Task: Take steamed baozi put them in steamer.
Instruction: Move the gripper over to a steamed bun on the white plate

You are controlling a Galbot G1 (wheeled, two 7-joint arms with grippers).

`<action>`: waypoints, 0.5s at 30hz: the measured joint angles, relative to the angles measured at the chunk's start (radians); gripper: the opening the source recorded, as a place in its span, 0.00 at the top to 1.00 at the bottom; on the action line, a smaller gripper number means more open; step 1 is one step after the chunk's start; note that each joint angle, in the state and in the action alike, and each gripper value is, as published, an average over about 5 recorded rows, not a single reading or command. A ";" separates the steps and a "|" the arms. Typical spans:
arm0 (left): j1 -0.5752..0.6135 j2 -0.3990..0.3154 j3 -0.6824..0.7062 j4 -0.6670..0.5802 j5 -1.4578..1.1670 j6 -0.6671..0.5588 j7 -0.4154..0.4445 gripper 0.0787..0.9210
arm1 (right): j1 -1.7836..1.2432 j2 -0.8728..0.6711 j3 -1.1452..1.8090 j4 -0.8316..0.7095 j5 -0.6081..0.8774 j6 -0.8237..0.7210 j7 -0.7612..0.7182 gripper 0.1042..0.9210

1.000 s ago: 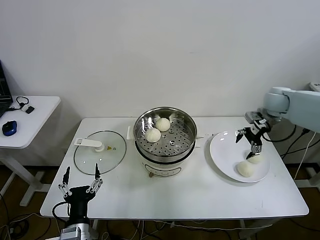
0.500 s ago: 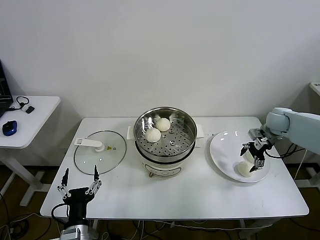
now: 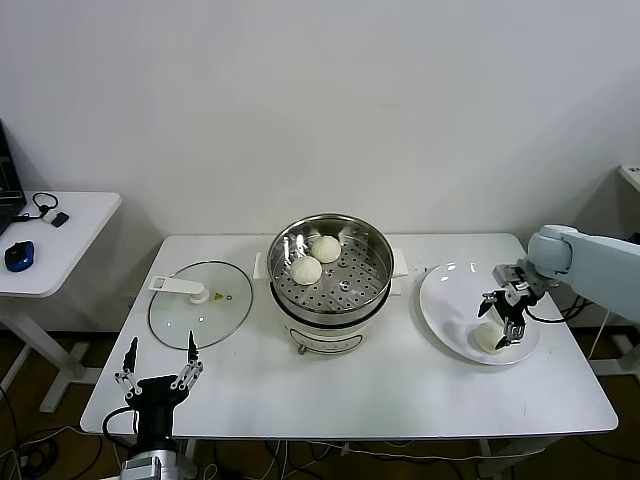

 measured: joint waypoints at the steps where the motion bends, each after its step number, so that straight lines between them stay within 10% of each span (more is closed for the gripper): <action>1: 0.000 0.000 0.000 0.000 0.000 0.000 0.000 0.12 | -0.003 -0.001 0.001 0.000 -0.002 0.000 0.000 0.12; 15: -0.006 0.001 0.000 0.002 -0.001 0.003 0.000 0.12 | -0.023 -0.005 0.015 -0.014 -0.016 -0.003 -0.003 0.12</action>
